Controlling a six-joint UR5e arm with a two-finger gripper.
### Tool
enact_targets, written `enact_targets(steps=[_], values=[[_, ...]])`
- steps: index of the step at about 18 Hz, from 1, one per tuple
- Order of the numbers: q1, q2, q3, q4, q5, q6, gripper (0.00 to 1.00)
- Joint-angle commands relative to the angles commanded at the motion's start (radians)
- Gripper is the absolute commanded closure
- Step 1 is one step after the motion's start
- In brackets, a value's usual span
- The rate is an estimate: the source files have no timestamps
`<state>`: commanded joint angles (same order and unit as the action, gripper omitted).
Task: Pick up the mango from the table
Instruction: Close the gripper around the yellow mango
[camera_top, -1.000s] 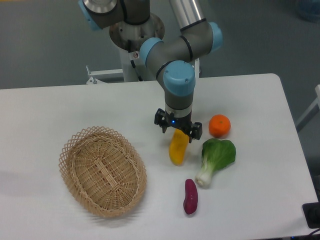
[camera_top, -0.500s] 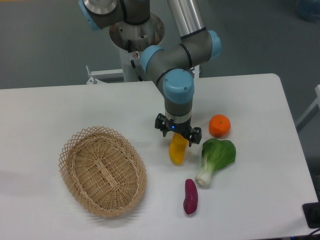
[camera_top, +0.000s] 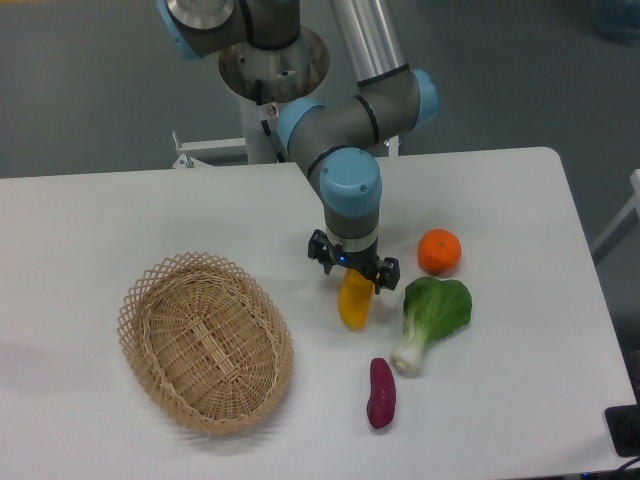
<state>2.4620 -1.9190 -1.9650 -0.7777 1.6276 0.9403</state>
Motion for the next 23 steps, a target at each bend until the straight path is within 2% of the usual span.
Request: enact_targets(steps=[5, 7, 20, 23], values=[[0.0, -0.002, 0.003, 0.0, 0.0, -0.002, 0.29], [0.0, -0.002, 0.006, 0.002, 0.012, -0.002, 0.35], [0.002, 0.008, 0.012, 0.0, 0.015, 0.005, 0.52], [0.002, 0.014, 0.026, -0.003, 0.017, 0.011, 0.52]])
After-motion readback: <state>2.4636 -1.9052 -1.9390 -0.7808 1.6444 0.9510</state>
